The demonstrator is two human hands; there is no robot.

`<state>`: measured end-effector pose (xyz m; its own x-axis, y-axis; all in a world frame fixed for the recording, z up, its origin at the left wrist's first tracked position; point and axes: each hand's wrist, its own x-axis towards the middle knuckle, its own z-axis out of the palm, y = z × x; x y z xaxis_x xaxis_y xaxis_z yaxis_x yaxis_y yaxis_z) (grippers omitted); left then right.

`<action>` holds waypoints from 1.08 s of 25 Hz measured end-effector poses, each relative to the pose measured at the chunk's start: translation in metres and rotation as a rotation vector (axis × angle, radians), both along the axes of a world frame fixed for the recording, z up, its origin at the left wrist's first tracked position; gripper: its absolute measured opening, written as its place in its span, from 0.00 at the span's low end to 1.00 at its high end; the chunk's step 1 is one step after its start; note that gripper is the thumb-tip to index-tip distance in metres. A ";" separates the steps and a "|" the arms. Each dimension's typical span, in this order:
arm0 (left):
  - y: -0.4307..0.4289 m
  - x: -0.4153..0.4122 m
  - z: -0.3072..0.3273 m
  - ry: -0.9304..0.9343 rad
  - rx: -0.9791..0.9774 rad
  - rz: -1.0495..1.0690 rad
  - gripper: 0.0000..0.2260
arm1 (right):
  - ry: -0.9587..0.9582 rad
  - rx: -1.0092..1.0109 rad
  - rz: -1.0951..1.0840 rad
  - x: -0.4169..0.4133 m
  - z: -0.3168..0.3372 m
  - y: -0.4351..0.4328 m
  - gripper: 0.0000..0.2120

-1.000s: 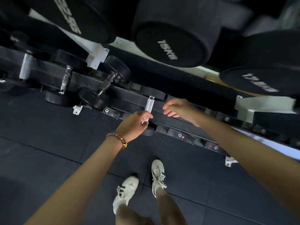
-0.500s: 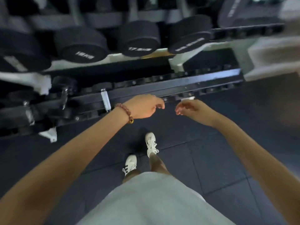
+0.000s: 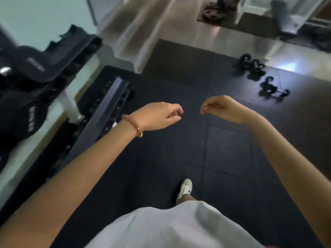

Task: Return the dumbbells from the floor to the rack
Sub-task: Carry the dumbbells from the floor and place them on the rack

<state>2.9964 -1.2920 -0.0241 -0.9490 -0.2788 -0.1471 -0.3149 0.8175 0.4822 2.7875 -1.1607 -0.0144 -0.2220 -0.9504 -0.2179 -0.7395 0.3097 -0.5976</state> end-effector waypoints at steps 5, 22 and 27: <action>0.021 -0.158 0.003 0.029 -0.063 -0.217 0.13 | -0.017 -0.028 -0.236 -0.142 0.005 0.066 0.05; -0.049 -0.604 0.012 0.004 -0.150 -0.538 0.13 | -0.030 -0.152 -0.585 -0.502 -0.005 0.033 0.06; -0.096 -0.746 0.019 -0.006 -0.164 -0.611 0.11 | 0.034 -0.075 -0.688 -0.627 0.006 0.011 0.05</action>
